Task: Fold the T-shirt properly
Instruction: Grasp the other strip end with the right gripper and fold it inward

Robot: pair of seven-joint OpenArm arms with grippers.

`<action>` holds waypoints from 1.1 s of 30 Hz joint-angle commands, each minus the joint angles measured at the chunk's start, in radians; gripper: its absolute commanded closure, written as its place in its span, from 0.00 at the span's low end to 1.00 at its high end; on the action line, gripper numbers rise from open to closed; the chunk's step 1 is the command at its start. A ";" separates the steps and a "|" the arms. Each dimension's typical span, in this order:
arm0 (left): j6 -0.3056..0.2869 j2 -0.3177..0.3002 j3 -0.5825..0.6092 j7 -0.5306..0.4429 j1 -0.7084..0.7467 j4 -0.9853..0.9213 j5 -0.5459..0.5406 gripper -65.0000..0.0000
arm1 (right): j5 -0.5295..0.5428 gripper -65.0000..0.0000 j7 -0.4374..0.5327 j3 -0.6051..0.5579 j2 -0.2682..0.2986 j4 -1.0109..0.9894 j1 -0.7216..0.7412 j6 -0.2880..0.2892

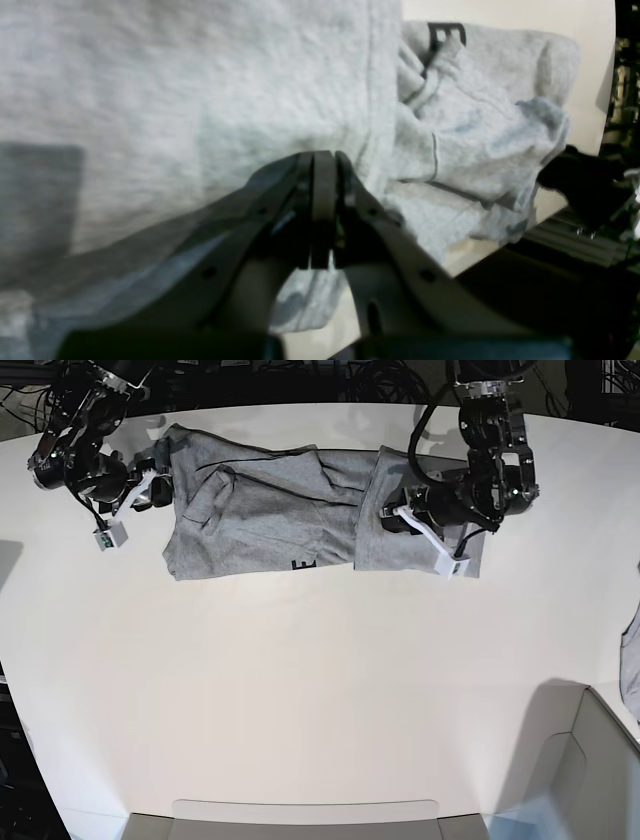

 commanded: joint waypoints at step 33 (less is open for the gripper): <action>-0.004 -0.026 -0.009 0.018 0.032 0.195 -0.019 1.00 | -0.200 1.00 0.001 -0.177 -0.085 -0.250 0.127 0.011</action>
